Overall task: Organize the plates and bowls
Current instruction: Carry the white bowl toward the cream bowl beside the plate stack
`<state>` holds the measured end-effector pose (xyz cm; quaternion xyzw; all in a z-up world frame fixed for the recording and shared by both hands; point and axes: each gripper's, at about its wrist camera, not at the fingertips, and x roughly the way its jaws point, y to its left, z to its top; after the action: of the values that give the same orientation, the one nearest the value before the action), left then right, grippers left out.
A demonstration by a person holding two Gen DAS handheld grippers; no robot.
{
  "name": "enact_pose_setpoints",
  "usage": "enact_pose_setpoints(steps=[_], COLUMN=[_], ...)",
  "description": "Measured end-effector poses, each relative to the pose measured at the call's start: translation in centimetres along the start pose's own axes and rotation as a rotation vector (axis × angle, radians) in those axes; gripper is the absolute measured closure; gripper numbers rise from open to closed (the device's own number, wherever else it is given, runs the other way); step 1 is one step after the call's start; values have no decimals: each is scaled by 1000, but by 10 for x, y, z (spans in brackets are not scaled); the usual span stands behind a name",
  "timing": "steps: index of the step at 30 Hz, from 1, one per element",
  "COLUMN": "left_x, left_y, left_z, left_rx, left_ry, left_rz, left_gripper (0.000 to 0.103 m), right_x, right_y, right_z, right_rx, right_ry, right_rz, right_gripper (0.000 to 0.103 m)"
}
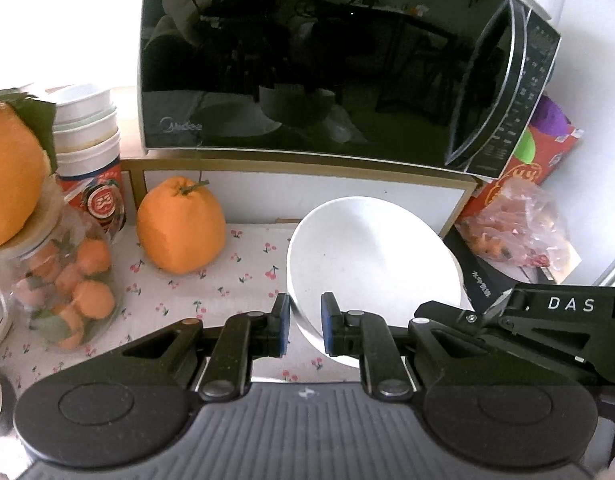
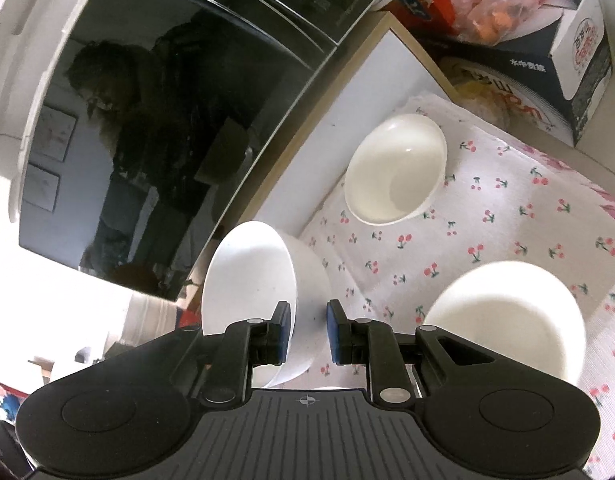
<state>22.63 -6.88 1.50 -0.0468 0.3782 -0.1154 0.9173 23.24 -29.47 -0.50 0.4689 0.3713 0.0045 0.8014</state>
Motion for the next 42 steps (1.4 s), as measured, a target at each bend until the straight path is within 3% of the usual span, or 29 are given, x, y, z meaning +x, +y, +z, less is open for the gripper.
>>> enact_pose_setpoints(steps=[25, 38, 42], left_x=[-85, -92, -86], left_y=[7, 5, 7], left_z=[-69, -108, -117], left_rx=[-54, -73, -99], left_ry=[19, 33, 76], left_rz=[-87, -176, -201], left_gripper=[89, 89, 89], right_x=[-84, -112, -114], right_y=[-12, -34, -43], right_z=[-66, -83, -86], right_rx=[-77, -122, -121], right_ry=[39, 25, 44], right_rz=[-49, -96, -120], right_gripper=[83, 83, 83])
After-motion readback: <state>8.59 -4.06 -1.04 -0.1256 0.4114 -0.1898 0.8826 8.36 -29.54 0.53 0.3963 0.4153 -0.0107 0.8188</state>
